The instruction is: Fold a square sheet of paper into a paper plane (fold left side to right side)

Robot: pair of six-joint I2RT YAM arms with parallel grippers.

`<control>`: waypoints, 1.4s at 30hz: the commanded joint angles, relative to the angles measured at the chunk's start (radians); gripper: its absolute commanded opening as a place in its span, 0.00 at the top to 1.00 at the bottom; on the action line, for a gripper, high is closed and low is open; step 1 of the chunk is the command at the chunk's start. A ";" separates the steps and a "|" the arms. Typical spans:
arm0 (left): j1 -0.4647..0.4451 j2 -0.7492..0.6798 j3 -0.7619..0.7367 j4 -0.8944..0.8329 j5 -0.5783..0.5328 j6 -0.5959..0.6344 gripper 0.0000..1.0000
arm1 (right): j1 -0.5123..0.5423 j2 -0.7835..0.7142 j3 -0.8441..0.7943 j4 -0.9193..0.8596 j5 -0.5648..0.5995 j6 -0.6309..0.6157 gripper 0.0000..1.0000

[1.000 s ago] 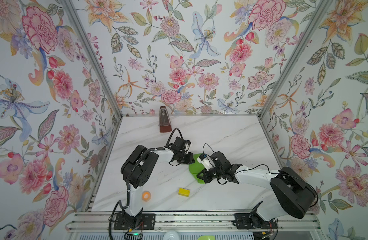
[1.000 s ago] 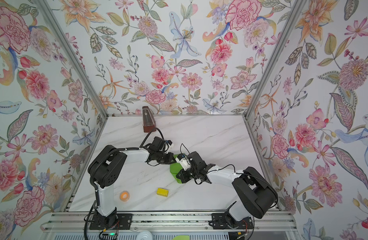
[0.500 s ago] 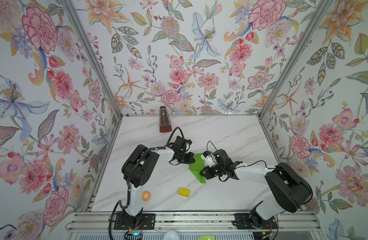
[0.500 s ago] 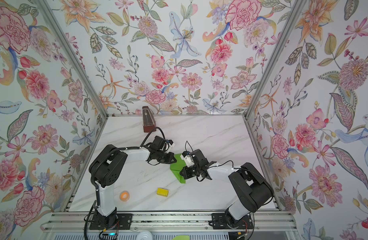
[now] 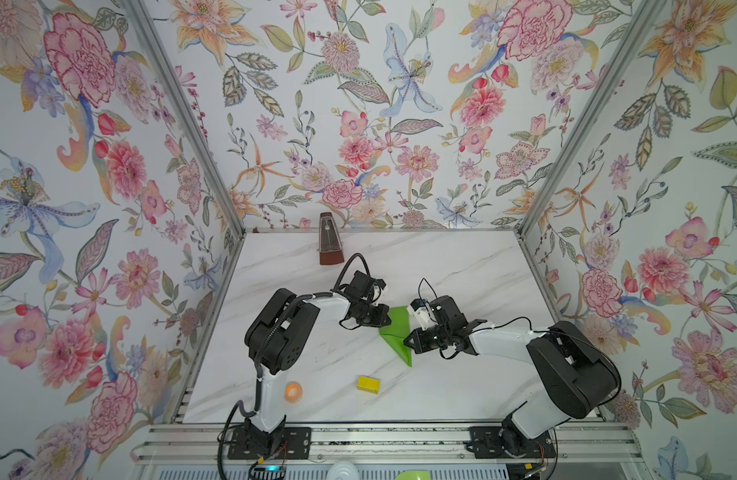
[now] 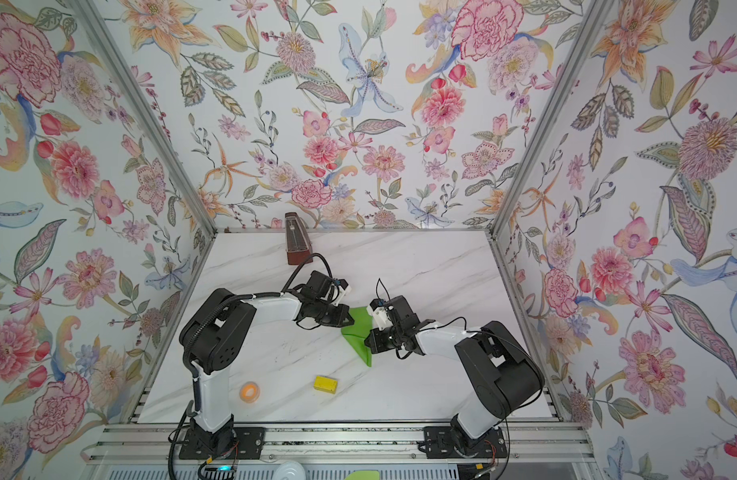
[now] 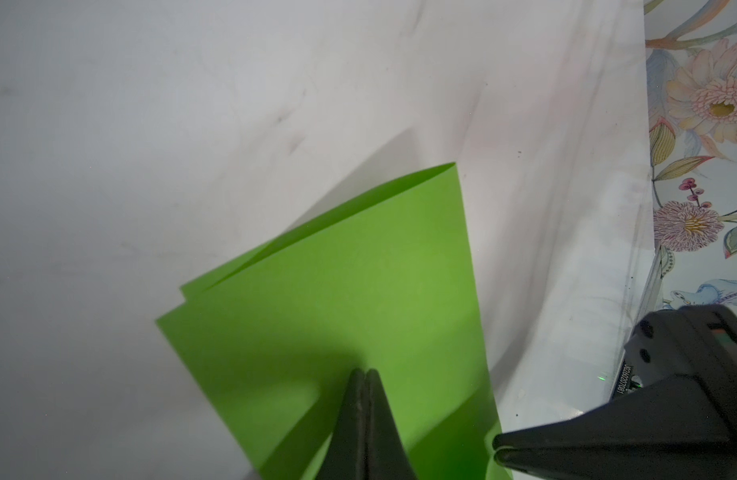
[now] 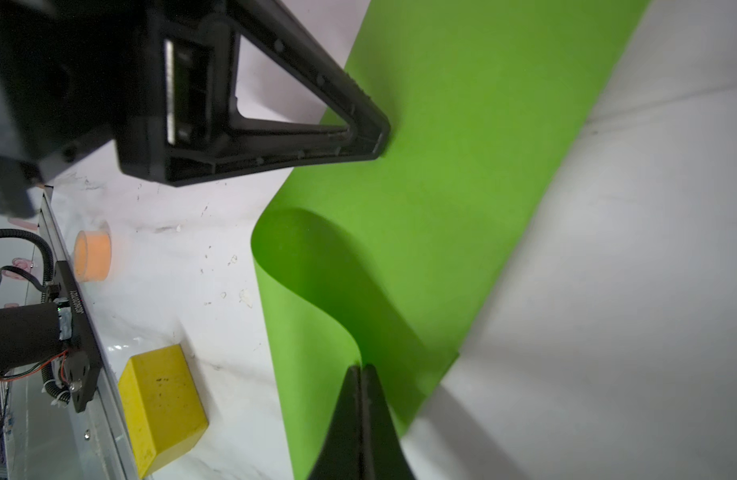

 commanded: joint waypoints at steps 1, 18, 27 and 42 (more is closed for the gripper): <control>-0.007 0.042 0.004 -0.073 -0.015 0.027 0.97 | -0.007 0.016 0.031 -0.018 0.020 -0.004 1.00; -0.007 0.041 0.001 -0.083 -0.019 0.034 0.98 | -0.024 0.009 0.030 -0.027 0.042 -0.006 1.00; -0.008 0.046 0.006 -0.090 -0.021 0.039 0.99 | -0.027 -0.011 0.029 -0.043 0.068 -0.006 1.00; -0.007 0.042 0.003 -0.100 -0.026 0.047 1.00 | -0.027 -0.005 0.031 -0.057 0.085 -0.022 1.00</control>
